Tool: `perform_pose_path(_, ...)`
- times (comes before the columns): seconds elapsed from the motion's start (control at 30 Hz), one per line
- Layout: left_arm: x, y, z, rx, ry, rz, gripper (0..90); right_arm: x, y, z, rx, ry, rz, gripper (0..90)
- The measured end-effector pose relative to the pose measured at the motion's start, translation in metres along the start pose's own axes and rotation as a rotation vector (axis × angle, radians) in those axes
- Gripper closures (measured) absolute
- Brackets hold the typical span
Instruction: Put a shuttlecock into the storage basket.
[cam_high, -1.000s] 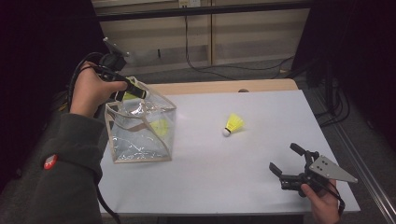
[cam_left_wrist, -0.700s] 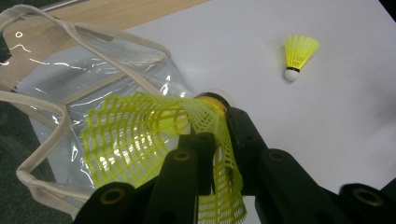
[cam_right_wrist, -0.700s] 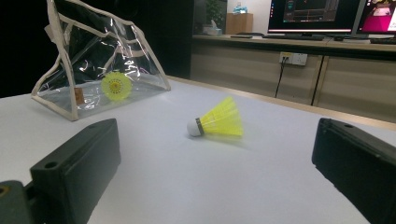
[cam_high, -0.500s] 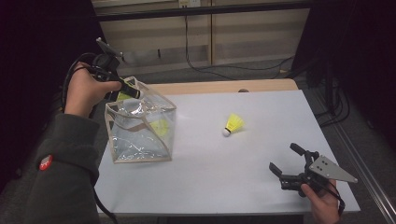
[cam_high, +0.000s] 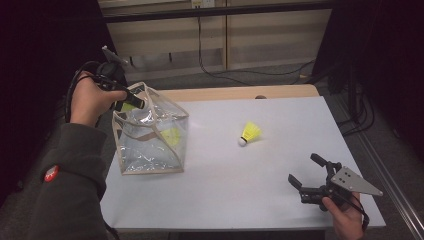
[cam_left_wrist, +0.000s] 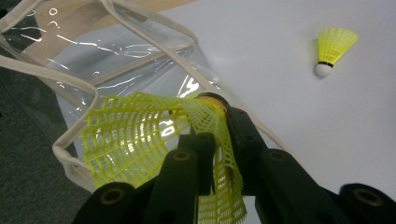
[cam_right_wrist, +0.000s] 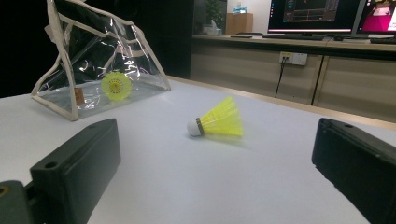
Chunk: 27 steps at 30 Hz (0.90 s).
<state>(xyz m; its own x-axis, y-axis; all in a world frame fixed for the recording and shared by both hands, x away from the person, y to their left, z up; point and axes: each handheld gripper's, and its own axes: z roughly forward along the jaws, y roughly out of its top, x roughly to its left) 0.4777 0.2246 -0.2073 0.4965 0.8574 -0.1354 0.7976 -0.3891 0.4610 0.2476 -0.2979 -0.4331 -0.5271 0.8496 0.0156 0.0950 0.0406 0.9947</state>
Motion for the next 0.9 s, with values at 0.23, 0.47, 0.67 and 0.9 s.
perform_pose_path(0.23,0.008,-0.001,0.005,0.005,0.025,-0.014,81.8,0.0,0.0,0.0,0.0,0.0,0.0,0.9)
perform_pose_path(0.47,0.014,-0.002,0.01,0.006,0.042,-0.032,81.7,0.001,0.0,0.001,-0.002,0.003,0.0,0.9)
perform_pose_path(0.67,0.018,-0.001,0.016,0.013,0.061,-0.018,81.7,0.001,0.0,0.001,-0.001,0.002,0.0,0.9)
perform_pose_path(0.9,0.021,0.001,0.019,0.012,0.086,-0.022,81.7,0.0,-0.001,0.0,0.0,0.001,0.004,0.9)
